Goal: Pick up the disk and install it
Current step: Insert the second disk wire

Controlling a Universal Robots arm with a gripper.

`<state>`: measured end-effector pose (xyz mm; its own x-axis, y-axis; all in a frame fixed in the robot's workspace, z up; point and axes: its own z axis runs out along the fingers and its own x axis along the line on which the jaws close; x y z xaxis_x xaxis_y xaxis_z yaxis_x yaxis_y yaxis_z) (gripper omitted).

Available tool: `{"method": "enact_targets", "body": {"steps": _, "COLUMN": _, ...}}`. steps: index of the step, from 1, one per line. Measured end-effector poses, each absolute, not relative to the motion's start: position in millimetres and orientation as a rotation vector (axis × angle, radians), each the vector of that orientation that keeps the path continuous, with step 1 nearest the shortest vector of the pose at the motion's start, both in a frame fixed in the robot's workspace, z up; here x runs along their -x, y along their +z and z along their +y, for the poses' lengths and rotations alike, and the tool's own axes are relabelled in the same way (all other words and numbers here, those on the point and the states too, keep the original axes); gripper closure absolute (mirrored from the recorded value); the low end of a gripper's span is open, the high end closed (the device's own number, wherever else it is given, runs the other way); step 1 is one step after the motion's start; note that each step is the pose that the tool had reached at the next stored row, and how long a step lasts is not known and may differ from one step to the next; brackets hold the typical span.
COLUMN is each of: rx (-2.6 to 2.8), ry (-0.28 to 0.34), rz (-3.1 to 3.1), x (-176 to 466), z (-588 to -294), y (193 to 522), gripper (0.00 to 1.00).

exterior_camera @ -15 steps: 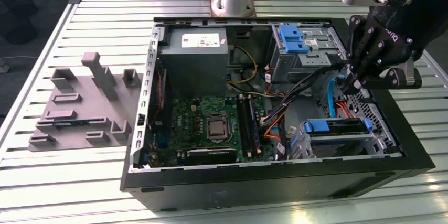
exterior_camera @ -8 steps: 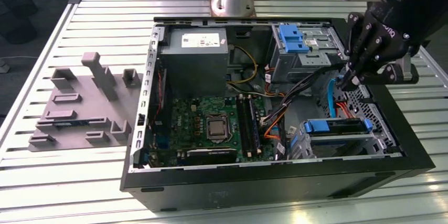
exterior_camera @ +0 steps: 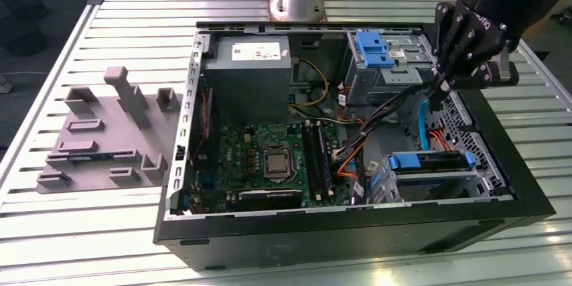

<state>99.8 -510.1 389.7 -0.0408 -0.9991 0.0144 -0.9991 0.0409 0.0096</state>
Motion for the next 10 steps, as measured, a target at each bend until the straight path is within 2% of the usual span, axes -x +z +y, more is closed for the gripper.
{"method": "enact_targets", "body": {"steps": 6, "rx": -2.137, "ry": 0.009, "rz": -2.278, "x": -99.9, "z": -506.1, "y": 386.4, "gripper": 0.89}}
{"method": "enact_targets", "body": {"steps": 7, "rx": -2.132, "ry": 0.013, "rz": -2.28, "x": -99.9, "z": -505.6, "y": 385.9, "gripper": 0.83}}
{"method": "enact_targets", "body": {"steps": 8, "rx": -2.127, "ry": 0.019, "rz": -2.28, "x": -99.9, "z": -505.1, "y": 385.4, "gripper": 0.83}}
{"method": "enact_targets", "body": {"steps": 9, "rx": -2.123, "ry": 0.025, "rz": -2.28, "x": -100.0, "z": -504.6, "y": 384.9, "gripper": 0.76}}
{"method": "enact_targets", "body": {"steps": 10, "rx": -2.119, "ry": 0.029, "rz": -2.281, "x": -100.1, "z": -504.2, "y": 384.3, "gripper": 0.76}}
